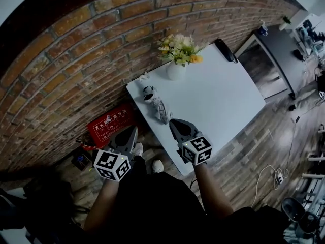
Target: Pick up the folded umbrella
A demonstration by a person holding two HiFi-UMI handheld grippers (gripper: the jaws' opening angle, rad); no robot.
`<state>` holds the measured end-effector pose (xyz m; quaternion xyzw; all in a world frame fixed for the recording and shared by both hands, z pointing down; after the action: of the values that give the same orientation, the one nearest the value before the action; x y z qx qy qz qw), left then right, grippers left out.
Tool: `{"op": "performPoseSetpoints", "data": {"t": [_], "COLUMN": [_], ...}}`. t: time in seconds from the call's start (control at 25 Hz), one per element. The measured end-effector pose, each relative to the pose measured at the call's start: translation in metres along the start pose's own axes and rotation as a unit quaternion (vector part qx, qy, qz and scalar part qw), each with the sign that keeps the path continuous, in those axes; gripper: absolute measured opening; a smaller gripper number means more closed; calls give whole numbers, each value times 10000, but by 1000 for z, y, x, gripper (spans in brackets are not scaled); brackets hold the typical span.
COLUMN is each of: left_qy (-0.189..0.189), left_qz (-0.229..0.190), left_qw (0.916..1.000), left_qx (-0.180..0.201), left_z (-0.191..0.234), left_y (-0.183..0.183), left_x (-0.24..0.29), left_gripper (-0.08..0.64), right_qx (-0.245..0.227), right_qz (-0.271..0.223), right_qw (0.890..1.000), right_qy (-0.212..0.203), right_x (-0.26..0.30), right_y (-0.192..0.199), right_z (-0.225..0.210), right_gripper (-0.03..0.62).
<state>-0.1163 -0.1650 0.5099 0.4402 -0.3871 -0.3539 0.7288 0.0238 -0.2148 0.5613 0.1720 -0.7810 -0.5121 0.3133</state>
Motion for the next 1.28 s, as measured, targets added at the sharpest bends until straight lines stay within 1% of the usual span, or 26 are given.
{"op": "performPoseSetpoints", "data": {"t": [0.32, 0.52, 0.64, 0.68, 0.76, 0.8, 0.92, 1.08, 1.28], "left_qy": [430, 557, 643, 668, 704, 715, 733, 755, 746], "left_qz": [469, 570, 641, 663, 700, 713, 742, 734, 708], "left_qw": [9980, 9968, 9959, 9956, 9950, 9949, 9945, 9944, 9946], "left_qx": [1, 19, 31, 37, 55, 66, 90, 111, 150], "left_z": [25, 40, 48, 50, 55, 57, 62, 65, 69], "left_y": [16, 18, 18, 17, 17, 16, 15, 12, 7], "left_x": [39, 61, 73, 77, 83, 86, 94, 101, 103], "left_gripper": [11, 11, 11, 11, 11, 11, 11, 11, 11], "right_qx": [-101, -302, -376, -383, -379, -375, -384, -547, -641], "right_qz": [534, 1028, 1220, 1289, 1465, 1569, 1895, 2174, 2473], "right_qw": [9978, 9930, 9903, 9894, 9872, 9858, 9803, 9735, 9657], "right_qy": [380, 504, 555, 553, 507, 474, 390, 462, 459], "right_x": [51, 84, 100, 105, 115, 120, 134, 146, 156], "right_y": [13, 23, 26, 27, 31, 34, 43, 52, 61], "right_z": [-18, -31, -37, -39, -40, -40, -41, -48, -58], "right_gripper": [23, 23, 25, 35, 105, 126, 215, 274, 309]}}
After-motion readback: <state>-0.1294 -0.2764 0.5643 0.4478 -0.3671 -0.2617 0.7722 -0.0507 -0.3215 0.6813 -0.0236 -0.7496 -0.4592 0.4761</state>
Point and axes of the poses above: the fingertips, and each gripper's own axes: x forward along the fingers, z to its left, y out of its underside, the point moved 1 cm from there along -x, backward along the fingers, and after that the axes turned 4 degrees about -z, right-handed, at the moved point
